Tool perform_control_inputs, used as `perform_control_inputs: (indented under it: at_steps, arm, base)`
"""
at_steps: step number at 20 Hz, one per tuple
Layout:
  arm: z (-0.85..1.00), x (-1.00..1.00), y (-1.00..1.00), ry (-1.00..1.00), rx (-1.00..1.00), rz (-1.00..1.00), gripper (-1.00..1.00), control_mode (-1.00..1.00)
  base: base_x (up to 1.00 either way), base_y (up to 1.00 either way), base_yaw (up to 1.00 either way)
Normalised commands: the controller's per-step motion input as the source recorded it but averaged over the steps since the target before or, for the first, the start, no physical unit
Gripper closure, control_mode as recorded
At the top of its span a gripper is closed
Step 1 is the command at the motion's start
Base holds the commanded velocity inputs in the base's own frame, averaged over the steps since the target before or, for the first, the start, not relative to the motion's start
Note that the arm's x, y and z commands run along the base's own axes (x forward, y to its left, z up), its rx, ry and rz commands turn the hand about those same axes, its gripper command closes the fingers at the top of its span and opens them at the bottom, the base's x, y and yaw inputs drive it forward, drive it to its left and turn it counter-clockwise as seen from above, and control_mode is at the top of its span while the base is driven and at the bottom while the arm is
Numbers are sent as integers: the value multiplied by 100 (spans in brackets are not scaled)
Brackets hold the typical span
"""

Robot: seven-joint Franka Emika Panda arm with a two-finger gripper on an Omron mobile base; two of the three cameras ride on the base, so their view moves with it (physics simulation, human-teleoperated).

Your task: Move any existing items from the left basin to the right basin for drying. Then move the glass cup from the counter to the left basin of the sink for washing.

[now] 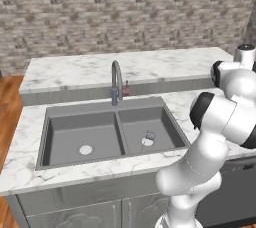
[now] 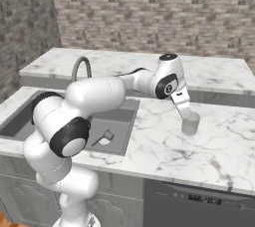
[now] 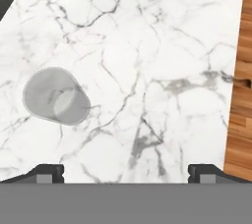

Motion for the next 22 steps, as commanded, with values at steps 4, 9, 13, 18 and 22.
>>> perform_control_inputs:
  at_steps: [4, 9, 13, 18, 22]
  arm:
    - [0, 27, -8, 0, 0, 0, -100, -100]
    - [0, 29, -5, 0, 0, 0, -100, -100]
    - [0, 28, 0, 0, 0, 0, -100, -100]
    - [0, 26, -2, 0, 0, 0, -100, -100]
    - [0, 23, -10, 0, 1, 0, -100, -100]
  base:
    - [0, 0, 0]
    - [0, 0, 0]
    - [0, 0, 0]
    - [0, 0, 0]
    - [0, 0, 0]
